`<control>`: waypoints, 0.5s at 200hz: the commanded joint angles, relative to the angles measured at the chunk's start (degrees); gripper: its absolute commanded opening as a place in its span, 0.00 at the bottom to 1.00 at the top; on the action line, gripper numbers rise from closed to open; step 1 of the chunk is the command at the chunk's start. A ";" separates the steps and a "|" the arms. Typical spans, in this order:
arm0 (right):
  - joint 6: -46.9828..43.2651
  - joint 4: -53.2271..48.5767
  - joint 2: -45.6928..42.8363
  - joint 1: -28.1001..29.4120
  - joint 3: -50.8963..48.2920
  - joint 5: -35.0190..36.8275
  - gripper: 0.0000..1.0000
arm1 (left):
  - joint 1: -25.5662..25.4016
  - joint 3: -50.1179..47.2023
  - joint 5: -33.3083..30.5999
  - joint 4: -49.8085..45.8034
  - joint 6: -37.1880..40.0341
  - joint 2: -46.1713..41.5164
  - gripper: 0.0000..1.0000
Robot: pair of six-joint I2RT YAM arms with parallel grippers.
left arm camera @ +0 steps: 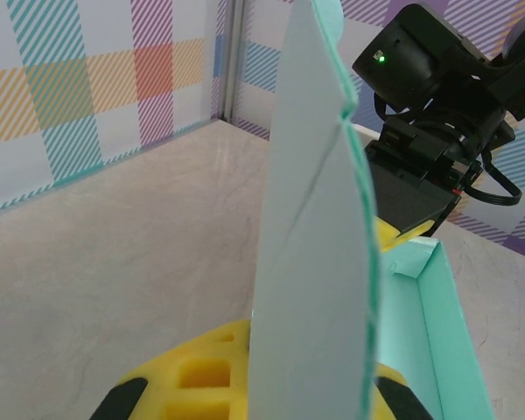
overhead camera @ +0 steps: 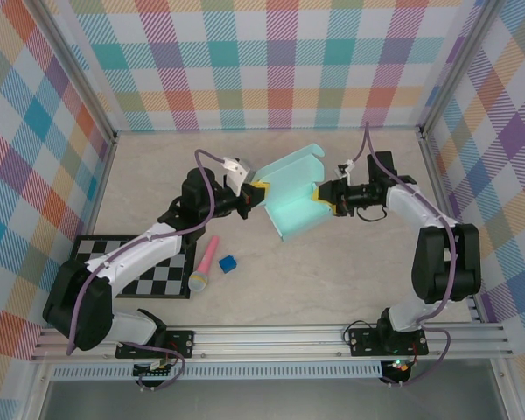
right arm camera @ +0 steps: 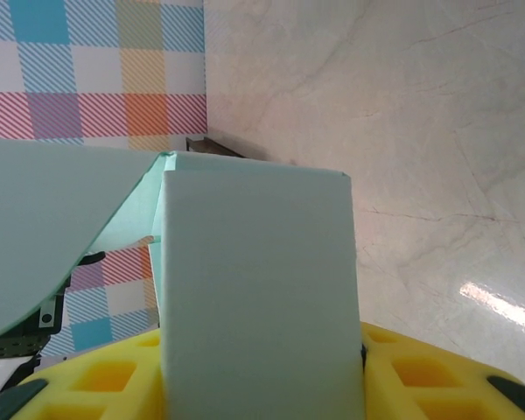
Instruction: Fold the paper box
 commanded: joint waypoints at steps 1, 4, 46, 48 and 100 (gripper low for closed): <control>-2.56 3.26 -2.04 1.87 -1.95 4.34 0.47 | -1.58 1.80 1.30 3.84 0.92 -2.27 0.00; -2.55 3.43 -2.01 1.81 -2.13 4.26 0.47 | -1.65 1.71 1.28 3.85 1.12 -2.34 0.00; -0.14 6.76 -2.87 0.86 -3.32 1.73 0.55 | -1.68 0.83 0.25 1.69 6.09 -3.69 0.00; -0.10 6.74 -2.92 0.75 -3.31 1.67 0.56 | -1.70 0.65 0.11 1.58 6.44 -3.80 0.00; 0.43 6.84 -5.10 -3.91 -3.96 -4.58 0.63 | -1.68 -0.92 -2.67 0.29 11.82 -4.87 0.00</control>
